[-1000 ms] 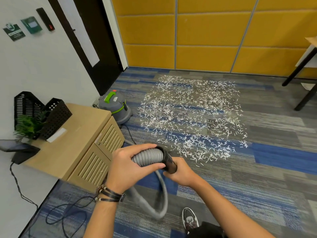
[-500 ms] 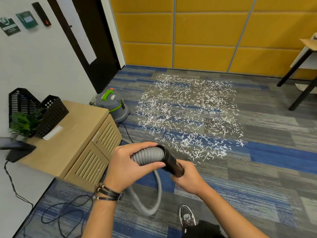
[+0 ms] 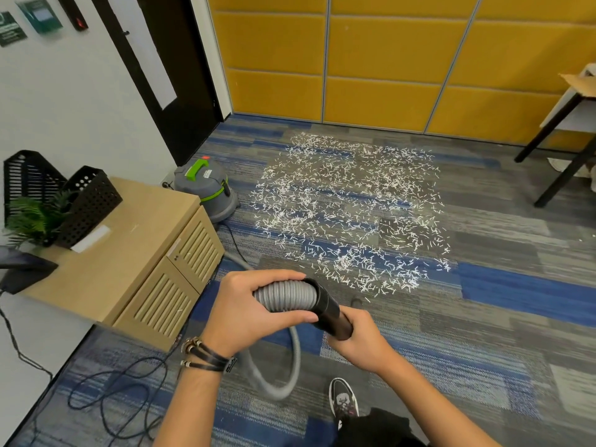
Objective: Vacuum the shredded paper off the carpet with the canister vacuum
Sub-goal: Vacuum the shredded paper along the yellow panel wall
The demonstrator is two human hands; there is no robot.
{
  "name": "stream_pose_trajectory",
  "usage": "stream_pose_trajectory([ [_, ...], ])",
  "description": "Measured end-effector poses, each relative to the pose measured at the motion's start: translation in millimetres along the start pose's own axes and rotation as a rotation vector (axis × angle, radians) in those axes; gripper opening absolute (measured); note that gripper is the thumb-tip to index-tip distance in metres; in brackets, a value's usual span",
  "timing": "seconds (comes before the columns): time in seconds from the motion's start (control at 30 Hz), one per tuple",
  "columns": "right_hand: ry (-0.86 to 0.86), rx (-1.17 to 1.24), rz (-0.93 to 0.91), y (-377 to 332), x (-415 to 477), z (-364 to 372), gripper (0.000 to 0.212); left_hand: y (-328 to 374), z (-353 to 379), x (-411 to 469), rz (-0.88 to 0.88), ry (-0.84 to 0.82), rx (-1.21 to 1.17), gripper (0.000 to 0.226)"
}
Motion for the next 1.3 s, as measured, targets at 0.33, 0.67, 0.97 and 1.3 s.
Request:
stream_pose_trajectory([
  [0.33,-0.005,0.02,-0.031,-19,-3,0,0.01,16,-16,1,0.056,0.078,-0.005,0.052],
  [0.67,0.007,-0.081,-0.007,-7,9,-34,0.018,7,9,10,0.024,0.048,0.054,0.053],
  [0.97,-0.046,-0.059,-0.017,11,33,-9,0.011,-3,4,9,-0.011,0.079,0.131,0.051],
  [1.3,-0.048,-0.033,-0.086,-11,44,-17,0.012,4,-7,22,-0.015,0.152,0.027,0.057],
])
Point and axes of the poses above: each hand's wrist, its own x-axis towards the middle knuckle, its own z-axis out of the palm, y = z × x, the point moved 7 cm from there along x, towards the middle knuckle, and after that the axes turned 14 degrees about x, right-handed, at the moved point
